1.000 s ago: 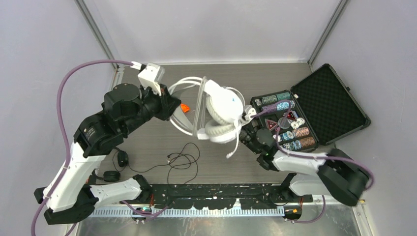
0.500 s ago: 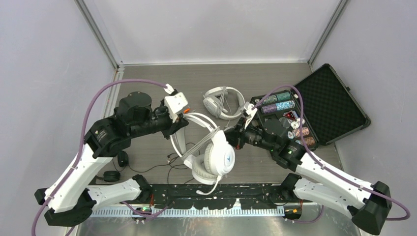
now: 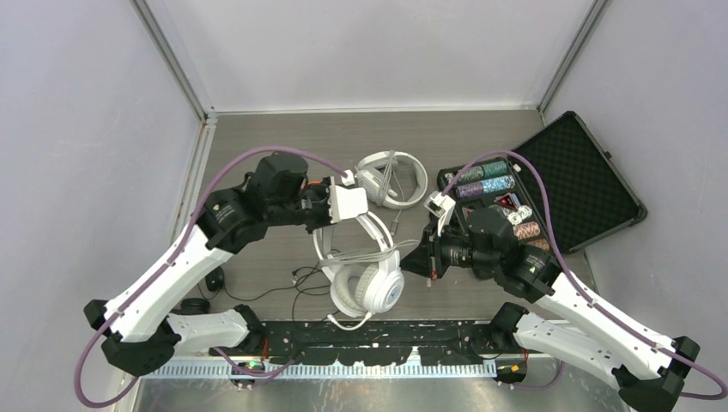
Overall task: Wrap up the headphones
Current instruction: Wrap the headphones cable around the headphones.
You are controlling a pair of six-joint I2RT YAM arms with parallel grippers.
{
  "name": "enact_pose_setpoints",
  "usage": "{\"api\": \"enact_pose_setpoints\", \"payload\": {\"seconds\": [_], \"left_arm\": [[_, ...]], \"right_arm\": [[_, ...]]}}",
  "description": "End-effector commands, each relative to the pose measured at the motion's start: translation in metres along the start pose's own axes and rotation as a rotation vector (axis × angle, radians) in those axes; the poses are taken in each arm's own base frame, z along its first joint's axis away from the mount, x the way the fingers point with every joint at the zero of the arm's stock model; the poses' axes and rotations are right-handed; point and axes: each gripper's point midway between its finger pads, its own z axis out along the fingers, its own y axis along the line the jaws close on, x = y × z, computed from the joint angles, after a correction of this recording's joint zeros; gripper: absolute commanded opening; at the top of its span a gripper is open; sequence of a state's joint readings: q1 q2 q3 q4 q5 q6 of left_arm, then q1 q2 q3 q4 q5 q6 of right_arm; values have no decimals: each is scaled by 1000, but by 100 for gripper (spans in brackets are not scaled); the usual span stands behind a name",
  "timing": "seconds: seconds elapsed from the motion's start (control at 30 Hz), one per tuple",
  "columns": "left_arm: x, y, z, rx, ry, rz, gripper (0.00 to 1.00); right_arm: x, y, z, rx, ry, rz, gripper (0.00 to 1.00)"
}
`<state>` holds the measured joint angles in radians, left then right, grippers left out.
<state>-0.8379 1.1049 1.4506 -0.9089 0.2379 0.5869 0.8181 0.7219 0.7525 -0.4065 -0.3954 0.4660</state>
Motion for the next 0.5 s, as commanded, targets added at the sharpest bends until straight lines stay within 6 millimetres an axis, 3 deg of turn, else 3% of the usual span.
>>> {"api": "enact_pose_setpoints", "payload": {"seconds": [0.0, 0.23, 0.47], "left_arm": [[53, -11, -5, 72, 233, 101, 0], [78, -8, 13, 127, 368, 146, 0], [106, -17, 52, 229, 453, 166, 0]], "right_arm": [[-12, 2, -15, 37, -47, 32, 1], [5, -20, -11, 116, -31, 77, 1], [23, -41, -5, 189, -47, 203, 1]]}}
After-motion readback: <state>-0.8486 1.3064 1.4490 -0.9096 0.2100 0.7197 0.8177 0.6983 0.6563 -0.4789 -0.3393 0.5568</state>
